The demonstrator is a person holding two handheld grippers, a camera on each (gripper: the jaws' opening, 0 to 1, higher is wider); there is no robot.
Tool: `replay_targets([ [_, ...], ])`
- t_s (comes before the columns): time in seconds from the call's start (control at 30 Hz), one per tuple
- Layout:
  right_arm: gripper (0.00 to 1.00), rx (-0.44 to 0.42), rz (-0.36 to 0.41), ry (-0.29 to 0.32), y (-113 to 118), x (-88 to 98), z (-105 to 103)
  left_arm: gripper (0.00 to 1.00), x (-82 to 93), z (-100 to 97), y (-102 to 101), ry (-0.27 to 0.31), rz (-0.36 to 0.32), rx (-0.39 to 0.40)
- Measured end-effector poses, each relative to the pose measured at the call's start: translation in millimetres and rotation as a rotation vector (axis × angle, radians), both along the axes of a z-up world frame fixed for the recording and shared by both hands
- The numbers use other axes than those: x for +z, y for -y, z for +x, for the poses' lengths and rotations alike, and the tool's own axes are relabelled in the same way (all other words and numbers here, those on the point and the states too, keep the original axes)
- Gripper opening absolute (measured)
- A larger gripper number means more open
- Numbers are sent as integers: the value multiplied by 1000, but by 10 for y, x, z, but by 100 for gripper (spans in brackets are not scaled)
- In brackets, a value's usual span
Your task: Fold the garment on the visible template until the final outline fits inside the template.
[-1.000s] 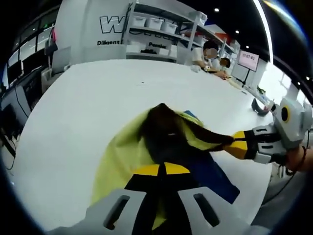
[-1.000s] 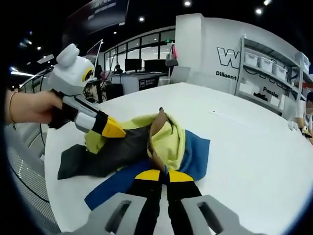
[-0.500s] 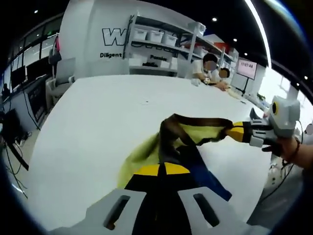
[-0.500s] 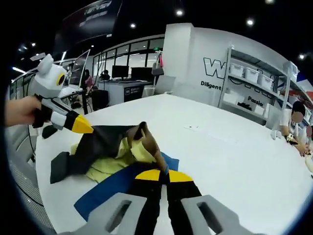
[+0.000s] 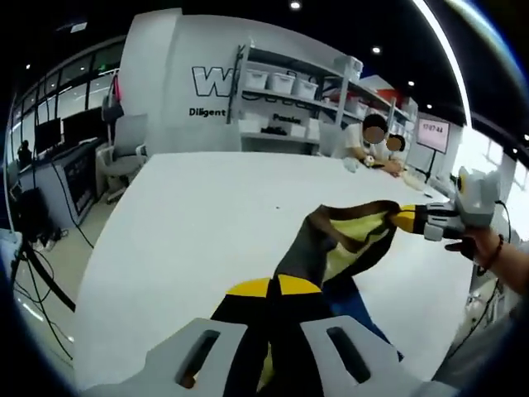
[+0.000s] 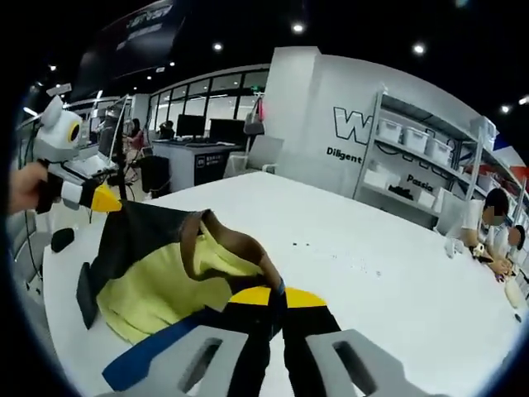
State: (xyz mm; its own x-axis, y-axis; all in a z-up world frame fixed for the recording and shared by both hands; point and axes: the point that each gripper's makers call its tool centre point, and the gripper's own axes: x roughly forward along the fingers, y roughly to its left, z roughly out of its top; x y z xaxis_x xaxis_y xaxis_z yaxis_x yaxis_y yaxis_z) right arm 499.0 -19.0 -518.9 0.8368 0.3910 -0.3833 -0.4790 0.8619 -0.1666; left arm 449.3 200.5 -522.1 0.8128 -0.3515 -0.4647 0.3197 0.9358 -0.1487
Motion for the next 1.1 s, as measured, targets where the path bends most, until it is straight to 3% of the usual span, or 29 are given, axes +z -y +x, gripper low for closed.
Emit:
replay_targets([
  [0.23,0,34,-20,17,-176,89,406,0,31,216,-217,15,51,21],
  [0.4,0,73,-55,8,-334,28,696,0,2,395,-381,15,80,39],
  [0.63,0,102,-83,-42,-516,-225,1039,0,-190,645,-552,-17,137,36],
  [0.77,0,128,-116,-80,-602,-422,1175,0,-259,770,-596,-17,127,30],
  [0.8,0,128,-123,-83,-618,-469,1224,0,-334,877,-642,-17,141,34],
  [1.1,0,115,-160,-155,-606,-890,1462,0,-769,1208,-801,-85,230,75],
])
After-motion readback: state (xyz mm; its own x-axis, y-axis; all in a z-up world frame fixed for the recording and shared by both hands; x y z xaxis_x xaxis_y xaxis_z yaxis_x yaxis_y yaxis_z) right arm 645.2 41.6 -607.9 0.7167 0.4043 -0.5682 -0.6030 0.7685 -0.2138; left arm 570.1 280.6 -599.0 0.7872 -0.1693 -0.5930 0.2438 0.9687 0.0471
